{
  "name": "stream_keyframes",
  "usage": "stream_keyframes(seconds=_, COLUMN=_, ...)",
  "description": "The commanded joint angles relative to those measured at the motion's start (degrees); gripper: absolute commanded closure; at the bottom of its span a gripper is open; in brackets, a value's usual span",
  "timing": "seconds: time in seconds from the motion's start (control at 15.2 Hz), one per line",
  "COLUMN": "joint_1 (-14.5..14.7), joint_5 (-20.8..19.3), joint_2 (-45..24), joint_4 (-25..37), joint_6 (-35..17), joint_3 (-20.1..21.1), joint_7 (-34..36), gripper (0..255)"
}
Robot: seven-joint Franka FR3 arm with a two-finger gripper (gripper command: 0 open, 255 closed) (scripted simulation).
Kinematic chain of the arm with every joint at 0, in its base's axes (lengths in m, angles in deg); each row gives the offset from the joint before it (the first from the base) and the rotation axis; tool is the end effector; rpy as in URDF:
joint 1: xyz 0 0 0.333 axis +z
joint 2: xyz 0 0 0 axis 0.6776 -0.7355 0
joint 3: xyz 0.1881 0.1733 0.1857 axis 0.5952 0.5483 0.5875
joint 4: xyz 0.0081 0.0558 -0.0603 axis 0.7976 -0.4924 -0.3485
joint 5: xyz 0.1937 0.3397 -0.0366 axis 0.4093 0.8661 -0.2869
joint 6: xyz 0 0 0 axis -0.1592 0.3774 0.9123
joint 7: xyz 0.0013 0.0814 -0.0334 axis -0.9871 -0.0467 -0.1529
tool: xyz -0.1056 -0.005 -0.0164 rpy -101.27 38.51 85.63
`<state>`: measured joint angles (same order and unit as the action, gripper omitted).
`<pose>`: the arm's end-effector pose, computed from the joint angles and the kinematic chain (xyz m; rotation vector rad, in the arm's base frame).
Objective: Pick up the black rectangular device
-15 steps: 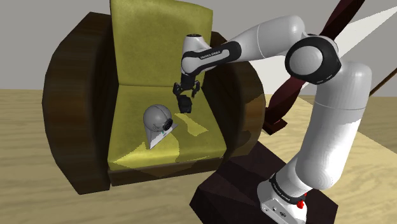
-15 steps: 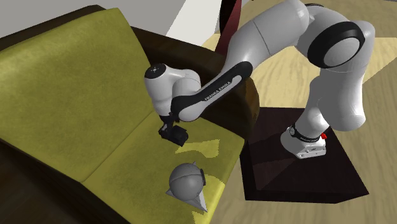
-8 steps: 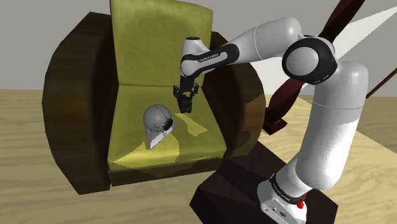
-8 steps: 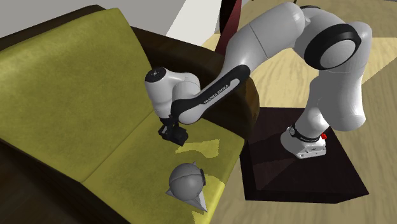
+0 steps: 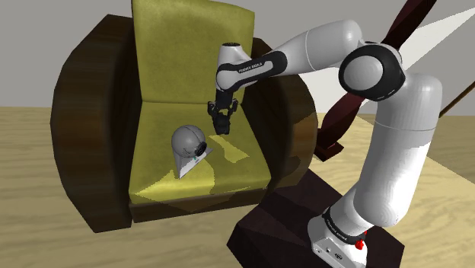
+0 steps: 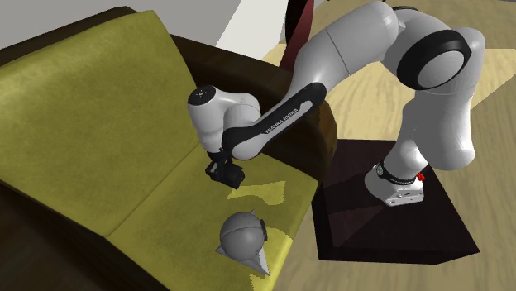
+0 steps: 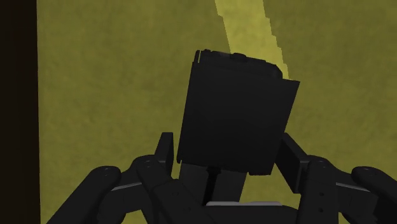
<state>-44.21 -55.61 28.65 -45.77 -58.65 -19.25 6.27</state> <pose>0.6454 0.0446 0.3035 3.0824 -0.4266 -0.0601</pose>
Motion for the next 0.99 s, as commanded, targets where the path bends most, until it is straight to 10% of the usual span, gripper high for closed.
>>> stream_keyframes(seconds=0.0, joint_1=-0.04, joint_5=0.12, joint_2=0.72, joint_4=0.36, joint_6=1.12, joint_3=0.06, joint_7=-0.1, gripper=255)
stream_keyframes(seconds=0.92, joint_1=-0.2, joint_5=0.83, joint_2=4.85, joint_4=4.04, joint_6=8.89, joint_3=0.36, joint_7=-0.67, gripper=255)
